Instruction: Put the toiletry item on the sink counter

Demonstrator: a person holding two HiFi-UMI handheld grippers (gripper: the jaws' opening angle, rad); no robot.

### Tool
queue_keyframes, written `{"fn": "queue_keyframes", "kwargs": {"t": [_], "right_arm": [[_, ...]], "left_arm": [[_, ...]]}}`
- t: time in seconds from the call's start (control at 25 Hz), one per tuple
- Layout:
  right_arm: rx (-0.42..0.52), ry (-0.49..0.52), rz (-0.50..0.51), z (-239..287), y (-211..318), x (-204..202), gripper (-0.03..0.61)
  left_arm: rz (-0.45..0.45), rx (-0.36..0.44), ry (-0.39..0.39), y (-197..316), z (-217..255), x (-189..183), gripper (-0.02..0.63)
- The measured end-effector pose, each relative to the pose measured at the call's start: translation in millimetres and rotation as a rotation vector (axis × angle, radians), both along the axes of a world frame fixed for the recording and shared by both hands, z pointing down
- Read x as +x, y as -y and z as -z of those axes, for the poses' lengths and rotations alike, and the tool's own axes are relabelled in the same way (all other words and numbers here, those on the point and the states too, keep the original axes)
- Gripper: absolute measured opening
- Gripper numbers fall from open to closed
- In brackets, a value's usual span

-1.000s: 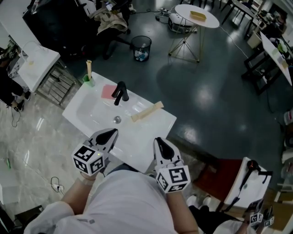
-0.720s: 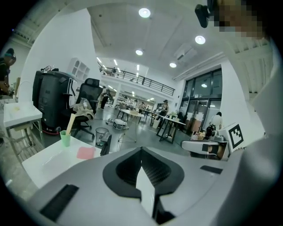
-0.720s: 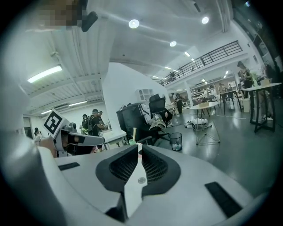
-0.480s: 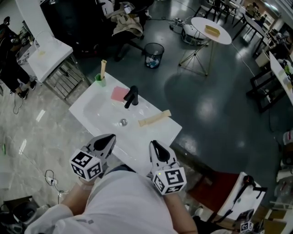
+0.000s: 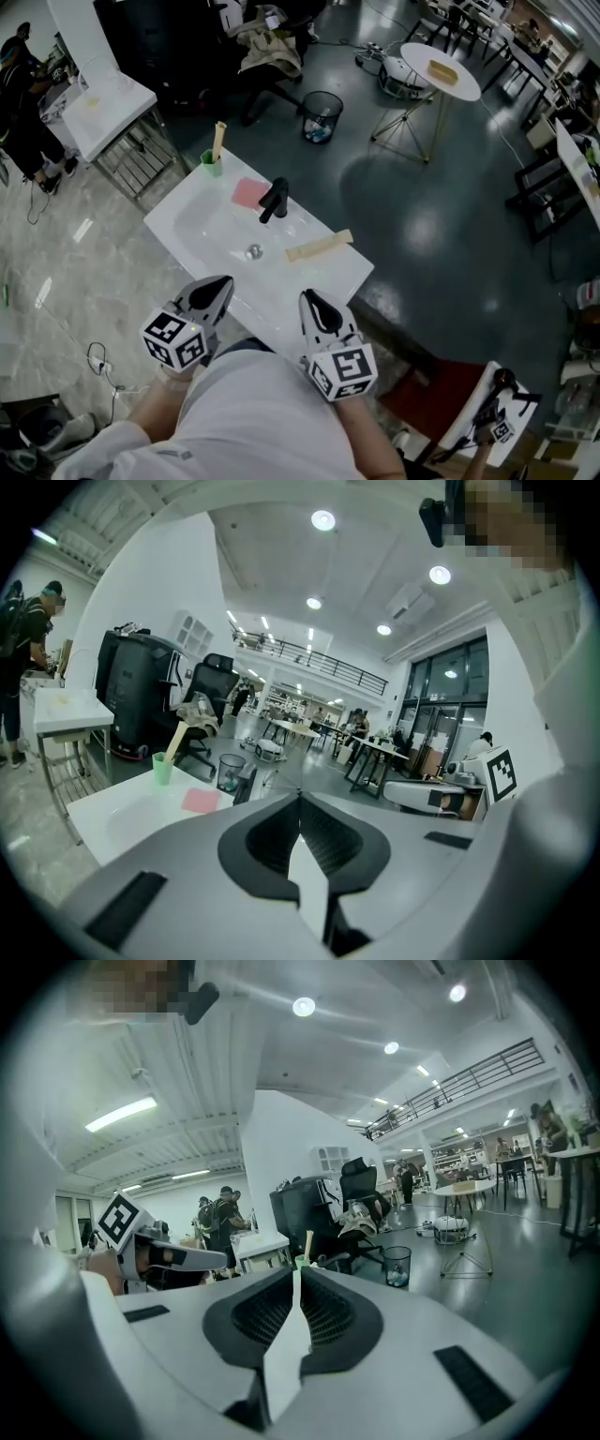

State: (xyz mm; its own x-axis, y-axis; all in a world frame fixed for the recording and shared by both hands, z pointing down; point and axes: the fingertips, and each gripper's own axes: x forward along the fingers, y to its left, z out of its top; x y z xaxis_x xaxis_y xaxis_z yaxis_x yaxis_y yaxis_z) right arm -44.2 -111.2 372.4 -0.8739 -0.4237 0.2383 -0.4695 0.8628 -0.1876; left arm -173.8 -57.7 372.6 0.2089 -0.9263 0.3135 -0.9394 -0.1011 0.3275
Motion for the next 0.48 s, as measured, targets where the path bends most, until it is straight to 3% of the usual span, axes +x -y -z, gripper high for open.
{"fn": "queue_keyframes", "kwargs": {"t": [0.48], "right_arm": [[-0.010,-0.013,-0.019,-4,6,12,0.037]], "left_arm": [[0.021,0.006,-0.031,3,-2,3,0.016]]}}
